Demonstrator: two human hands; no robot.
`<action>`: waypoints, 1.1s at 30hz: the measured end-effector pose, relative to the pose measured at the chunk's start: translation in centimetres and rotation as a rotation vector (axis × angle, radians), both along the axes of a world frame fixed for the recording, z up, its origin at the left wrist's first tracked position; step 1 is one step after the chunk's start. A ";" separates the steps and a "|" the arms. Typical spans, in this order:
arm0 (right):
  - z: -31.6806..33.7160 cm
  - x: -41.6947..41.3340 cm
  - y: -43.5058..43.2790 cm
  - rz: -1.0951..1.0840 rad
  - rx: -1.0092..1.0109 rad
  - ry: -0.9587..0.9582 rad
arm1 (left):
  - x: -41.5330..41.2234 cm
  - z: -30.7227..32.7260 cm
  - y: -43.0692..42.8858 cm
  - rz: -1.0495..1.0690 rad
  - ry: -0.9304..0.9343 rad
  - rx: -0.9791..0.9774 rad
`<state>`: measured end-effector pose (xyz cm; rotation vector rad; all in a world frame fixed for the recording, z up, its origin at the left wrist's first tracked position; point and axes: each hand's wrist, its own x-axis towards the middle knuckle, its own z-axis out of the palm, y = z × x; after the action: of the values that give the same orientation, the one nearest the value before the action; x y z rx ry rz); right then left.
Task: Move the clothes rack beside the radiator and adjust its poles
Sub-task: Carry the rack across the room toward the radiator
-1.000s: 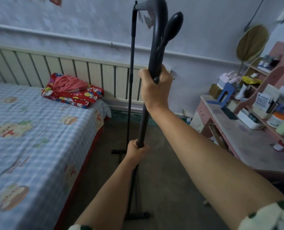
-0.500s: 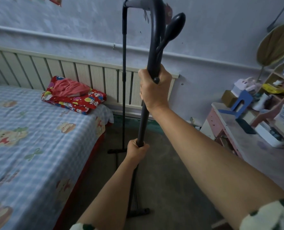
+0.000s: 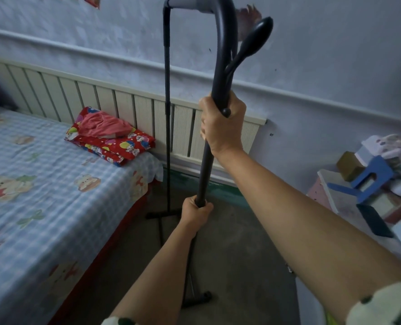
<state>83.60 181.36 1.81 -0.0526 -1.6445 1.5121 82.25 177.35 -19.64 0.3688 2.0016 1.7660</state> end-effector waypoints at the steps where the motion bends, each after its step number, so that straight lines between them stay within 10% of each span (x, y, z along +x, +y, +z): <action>1: 0.1 -0.1 1.5 0.016 0.003 -0.002 | 0.0 0.1 1.5 0.008 -0.001 0.007; 33: 1.6 -2.0 29.0 0.217 -0.113 -0.112 | -2.1 0.9 28.2 -0.058 -0.083 0.029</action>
<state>81.59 210.34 3.44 -0.0217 -1.6944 1.7949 80.16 205.51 -18.77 0.3530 1.8911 1.7474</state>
